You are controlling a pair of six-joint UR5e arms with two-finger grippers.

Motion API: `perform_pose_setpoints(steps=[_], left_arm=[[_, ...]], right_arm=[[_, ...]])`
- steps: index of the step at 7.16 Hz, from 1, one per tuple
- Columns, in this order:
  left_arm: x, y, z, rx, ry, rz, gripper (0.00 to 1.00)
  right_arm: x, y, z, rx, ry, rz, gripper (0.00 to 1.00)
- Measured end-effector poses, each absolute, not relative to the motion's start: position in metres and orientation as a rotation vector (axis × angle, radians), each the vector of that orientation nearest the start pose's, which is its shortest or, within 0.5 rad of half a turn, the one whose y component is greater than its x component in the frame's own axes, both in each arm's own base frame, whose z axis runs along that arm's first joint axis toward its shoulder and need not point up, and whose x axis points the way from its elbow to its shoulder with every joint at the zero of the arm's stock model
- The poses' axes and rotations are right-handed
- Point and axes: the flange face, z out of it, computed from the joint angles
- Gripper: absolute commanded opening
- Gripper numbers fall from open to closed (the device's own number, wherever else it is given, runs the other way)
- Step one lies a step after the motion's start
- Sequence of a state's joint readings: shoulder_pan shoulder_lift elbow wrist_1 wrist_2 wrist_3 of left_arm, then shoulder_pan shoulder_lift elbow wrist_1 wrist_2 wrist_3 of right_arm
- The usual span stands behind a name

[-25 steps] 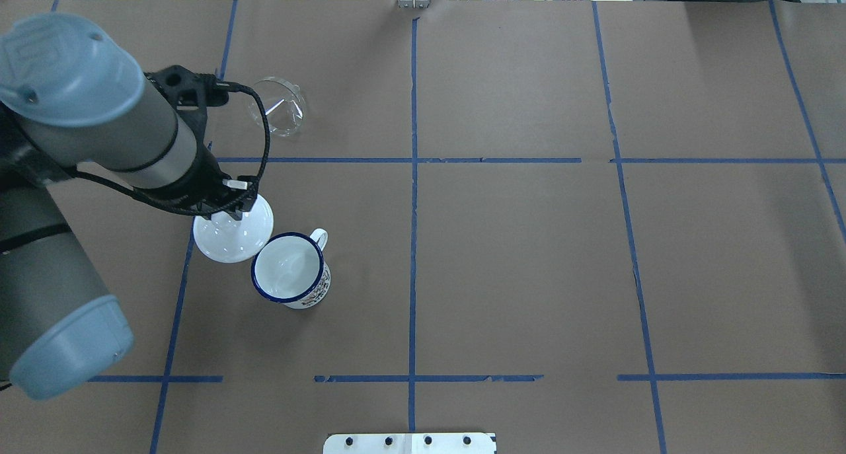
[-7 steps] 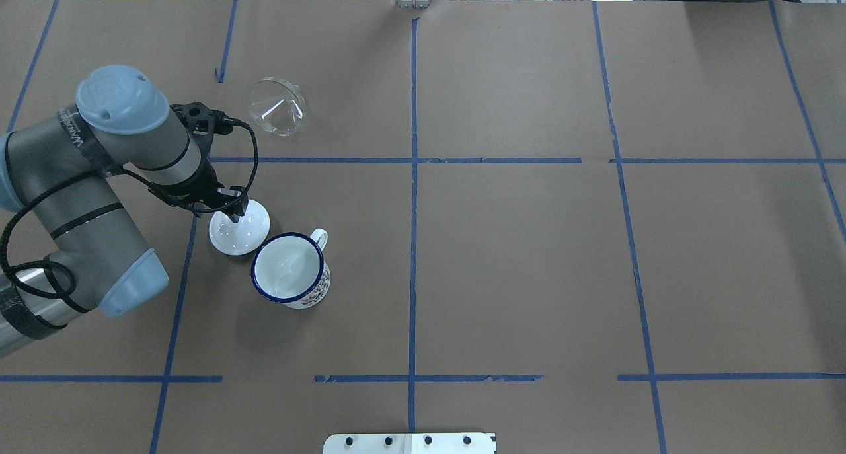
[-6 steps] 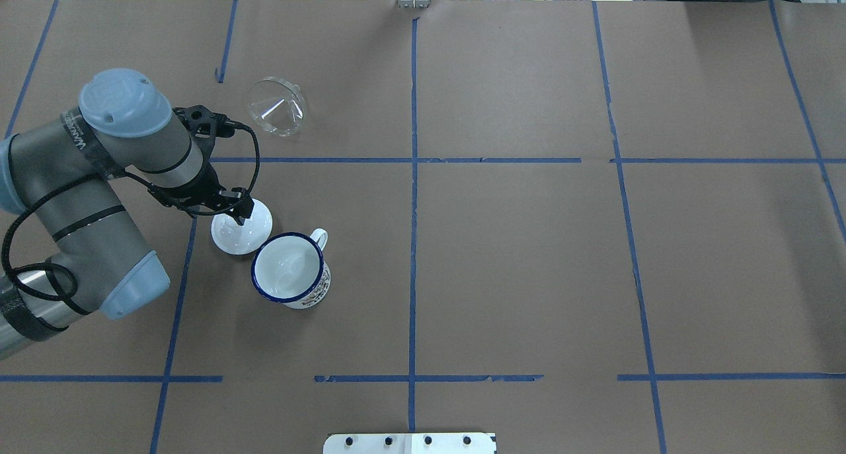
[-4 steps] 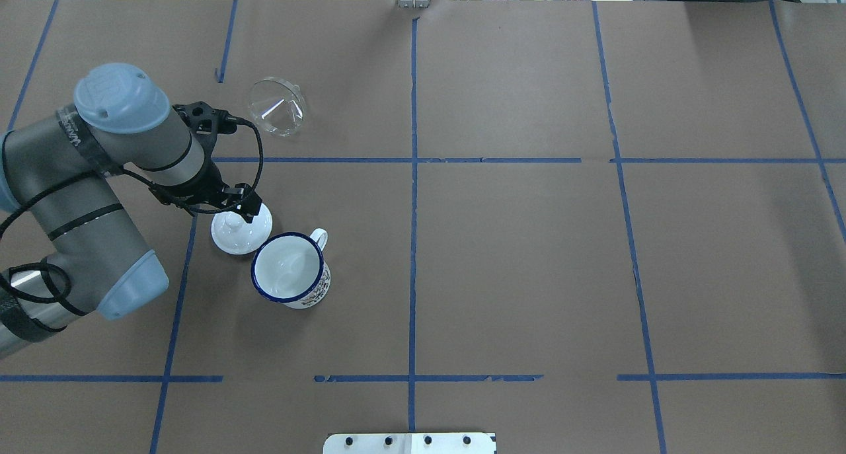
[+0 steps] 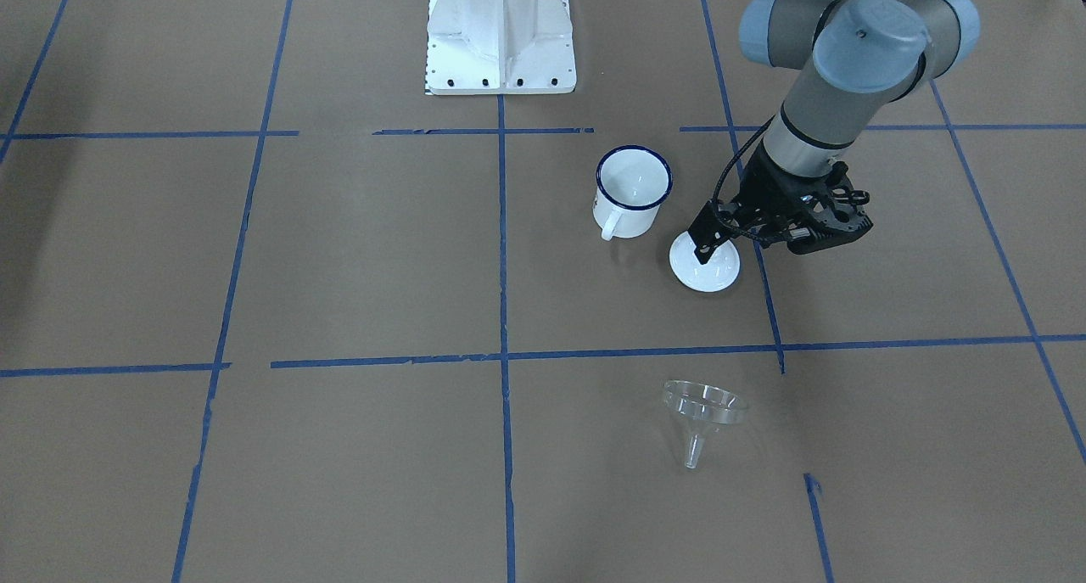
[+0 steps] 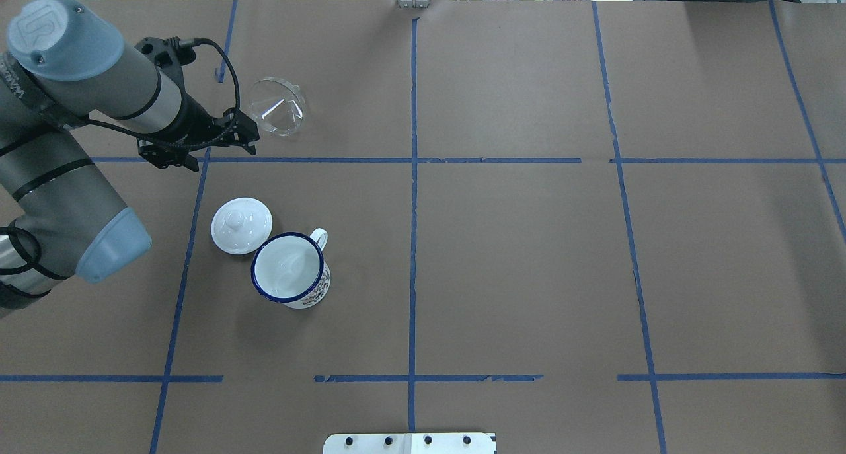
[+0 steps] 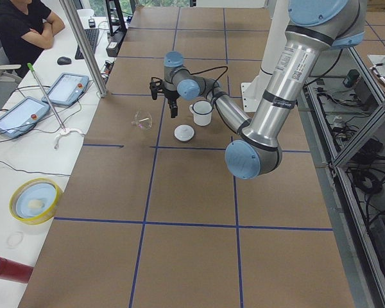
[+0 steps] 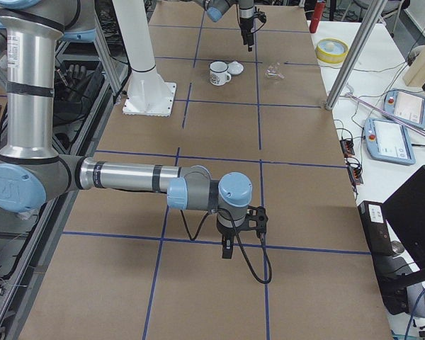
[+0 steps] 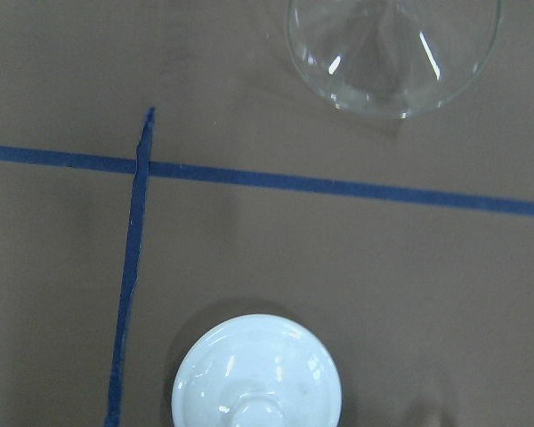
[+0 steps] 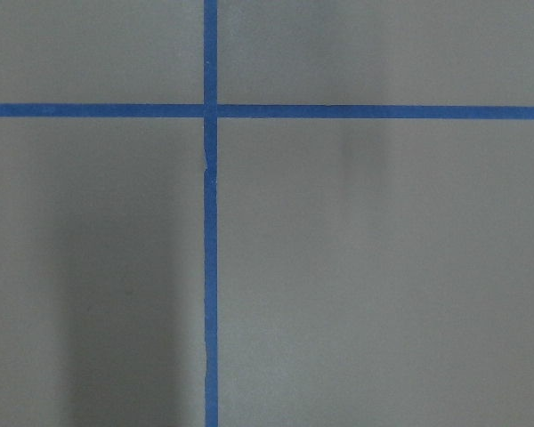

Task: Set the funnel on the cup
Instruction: 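Move the left gripper to the glass funnel and grasp its rim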

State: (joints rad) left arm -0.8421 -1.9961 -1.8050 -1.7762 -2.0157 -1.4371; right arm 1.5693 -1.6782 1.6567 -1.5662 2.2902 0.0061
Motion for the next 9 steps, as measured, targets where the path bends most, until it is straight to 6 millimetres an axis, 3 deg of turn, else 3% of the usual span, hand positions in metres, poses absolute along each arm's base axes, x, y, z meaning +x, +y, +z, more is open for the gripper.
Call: perform_pose_setpoints(steps=[2, 4, 7, 8, 9], left_arm=[[0.354, -0.552, 0.300, 0.054, 1.032, -0.801, 1.00], [0.400, -0.577, 0.308, 0.097, 1.006, -1.028, 1.00], [0.447, -0.598, 0.312, 0.131, 1.010, -1.107, 1.00], [0.458, -0.606, 0.320, 0.149, 1.023, -1.112, 0.85], [0.466, -0.610, 0.326, 0.171, 1.032, -1.118, 0.51]], right_arm=[[0.067, -0.445, 0.670, -0.019, -0.719, 0.011, 1.00], [0.067, -0.445, 0.670, -0.019, -0.719, 0.011, 1.00], [0.067, -0.445, 0.670, -0.019, -0.719, 0.010, 1.00], [0.067, -0.445, 0.670, -0.019, -0.719, 0.010, 1.00], [0.067, -0.445, 0.670, -0.019, -0.719, 0.011, 1.00]])
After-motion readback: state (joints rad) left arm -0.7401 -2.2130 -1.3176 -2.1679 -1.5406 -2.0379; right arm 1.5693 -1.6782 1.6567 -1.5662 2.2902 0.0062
